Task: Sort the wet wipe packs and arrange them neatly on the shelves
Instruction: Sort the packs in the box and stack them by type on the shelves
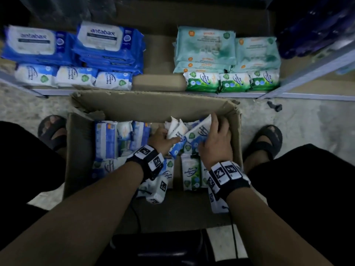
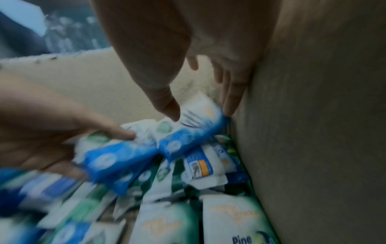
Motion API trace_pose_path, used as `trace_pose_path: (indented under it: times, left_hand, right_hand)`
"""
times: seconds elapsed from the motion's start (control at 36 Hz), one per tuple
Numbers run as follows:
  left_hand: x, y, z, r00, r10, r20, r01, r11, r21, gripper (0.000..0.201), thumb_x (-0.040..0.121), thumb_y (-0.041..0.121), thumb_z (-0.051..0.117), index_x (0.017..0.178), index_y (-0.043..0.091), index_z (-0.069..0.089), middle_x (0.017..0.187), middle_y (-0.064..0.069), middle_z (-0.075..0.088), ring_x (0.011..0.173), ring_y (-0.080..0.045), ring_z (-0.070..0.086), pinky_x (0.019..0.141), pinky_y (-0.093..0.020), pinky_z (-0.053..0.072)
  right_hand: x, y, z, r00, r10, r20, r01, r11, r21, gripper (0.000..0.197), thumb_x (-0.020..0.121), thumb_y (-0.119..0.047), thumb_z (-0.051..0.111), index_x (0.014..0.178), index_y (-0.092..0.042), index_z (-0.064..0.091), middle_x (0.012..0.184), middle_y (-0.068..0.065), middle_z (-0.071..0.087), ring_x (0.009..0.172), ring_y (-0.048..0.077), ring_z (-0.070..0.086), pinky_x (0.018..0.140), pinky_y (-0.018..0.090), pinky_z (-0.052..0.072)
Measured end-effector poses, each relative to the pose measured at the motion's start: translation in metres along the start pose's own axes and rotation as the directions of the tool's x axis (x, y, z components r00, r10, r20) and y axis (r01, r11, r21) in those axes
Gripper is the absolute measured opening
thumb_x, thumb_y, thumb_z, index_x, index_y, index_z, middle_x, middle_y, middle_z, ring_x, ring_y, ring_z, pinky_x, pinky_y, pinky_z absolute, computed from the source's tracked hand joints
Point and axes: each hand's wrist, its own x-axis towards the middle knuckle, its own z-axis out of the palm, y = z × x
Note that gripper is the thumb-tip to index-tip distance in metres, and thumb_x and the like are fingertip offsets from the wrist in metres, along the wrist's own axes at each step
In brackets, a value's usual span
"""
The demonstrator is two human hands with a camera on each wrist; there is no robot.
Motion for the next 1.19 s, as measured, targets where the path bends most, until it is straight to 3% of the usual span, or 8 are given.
trace_pose_path:
  times: [0.11, 0.25, 0.44, 0.53, 0.64, 0.75, 0.92, 1.19]
  left_hand:
    - [0.008, -0.003, 0.003, 0.995, -0.007, -0.100, 0.012, 0.999, 0.052, 0.052, 0.080, 0.060, 0.069, 0.075, 0.011, 0.050, 0.072, -0.007, 0.053, 0.071, -0.025, 0.055, 0.059, -0.031, 0.036]
    - [0.012, 0.003, -0.005, 0.996, -0.021, -0.089, 0.029, 0.995, 0.091, 0.060, 0.072, 0.066, 0.072, 0.063, 0.012, 0.050, 0.062, -0.005, 0.051, 0.058, -0.019, 0.053, 0.050, -0.028, 0.033]
    - [0.005, 0.003, -0.003, 0.998, 0.022, -0.058, -0.014, 0.990, 0.137, 0.061, 0.071, 0.069, 0.072, 0.068, 0.008, 0.064, 0.069, -0.017, 0.068, 0.067, -0.030, 0.068, 0.057, -0.033, 0.049]
    - [0.006, -0.004, -0.005, 0.999, 0.030, -0.025, -0.027, 0.994, 0.107, 0.056, 0.069, 0.070, 0.073, 0.077, 0.016, 0.063, 0.084, -0.018, 0.070, 0.080, -0.028, 0.068, 0.074, -0.036, 0.054]
    - [0.002, -0.005, -0.018, 0.998, -0.055, 0.018, 0.055, 0.998, 0.038, 0.053, 0.069, 0.062, 0.077, 0.101, 0.019, 0.076, 0.099, 0.000, 0.075, 0.090, -0.014, 0.069, 0.087, -0.034, 0.057]
    - [-0.005, 0.000, -0.033, 0.998, -0.064, 0.012, 0.063, 0.992, 0.112, 0.048, 0.077, 0.056, 0.072, 0.097, 0.013, 0.078, 0.095, -0.004, 0.075, 0.092, -0.020, 0.070, 0.085, -0.037, 0.058]
    - [-0.028, -0.001, -0.059, 0.999, 0.036, -0.014, -0.025, 0.872, 0.488, 0.049, 0.093, 0.054, 0.055, 0.127, 0.019, 0.064, 0.135, -0.003, 0.060, 0.124, -0.023, 0.053, 0.103, -0.030, 0.040]
    - [-0.065, -0.034, -0.094, 0.997, 0.059, -0.049, -0.021, 0.822, 0.569, 0.048, 0.085, 0.022, 0.075, 0.129, 0.014, 0.059, 0.128, -0.004, 0.064, 0.116, -0.020, 0.060, 0.099, -0.032, 0.048]
  right_hand:
    - [0.002, -0.007, 0.003, 0.998, -0.037, 0.048, 0.042, 0.993, -0.107, 0.062, 0.085, -0.009, 0.062, 0.140, -0.017, 0.034, 0.141, 0.015, 0.028, 0.124, 0.038, 0.033, 0.089, 0.046, 0.044]
    - [0.010, 0.002, 0.015, 0.942, -0.113, 0.315, 0.168, 0.974, -0.154, 0.055, 0.093, -0.025, 0.058, 0.144, -0.016, 0.041, 0.155, 0.010, 0.024, 0.137, 0.035, 0.029, 0.109, 0.040, 0.036]
    - [0.018, 0.003, 0.017, 0.955, -0.097, 0.281, 0.138, 0.982, -0.129, 0.054, 0.092, -0.025, 0.059, 0.143, -0.014, 0.044, 0.158, 0.007, 0.023, 0.138, 0.032, 0.035, 0.107, 0.037, 0.038]
    - [0.017, 0.002, 0.013, 0.951, -0.074, 0.302, 0.121, 0.983, -0.140, 0.053, 0.093, -0.028, 0.057, 0.143, -0.016, 0.043, 0.159, 0.002, 0.021, 0.134, 0.031, 0.042, 0.099, 0.038, 0.045]
    - [0.015, -0.002, 0.008, 0.945, -0.065, 0.320, 0.114, 0.984, -0.137, 0.054, 0.093, -0.028, 0.057, 0.144, -0.016, 0.043, 0.159, 0.005, 0.024, 0.139, 0.032, 0.033, 0.103, 0.041, 0.045]
    - [0.015, -0.009, 0.001, 0.955, -0.099, 0.281, 0.143, 0.980, -0.138, 0.055, 0.094, -0.028, 0.056, 0.145, -0.016, 0.041, 0.156, 0.006, 0.028, 0.138, 0.034, 0.028, 0.106, 0.044, 0.040]
    - [0.016, -0.028, -0.007, 0.938, -0.233, 0.256, 0.228, 0.972, 0.046, 0.041, 0.091, -0.021, 0.061, 0.131, -0.017, 0.057, 0.137, 0.007, 0.053, 0.126, 0.031, 0.046, 0.101, 0.037, 0.044]
    - [0.005, -0.073, 0.015, 0.853, -0.336, 0.399, 0.287, 0.941, 0.179, 0.033, 0.089, -0.015, 0.061, 0.122, -0.015, 0.064, 0.112, 0.003, 0.069, 0.106, 0.024, 0.062, 0.092, 0.033, 0.051]
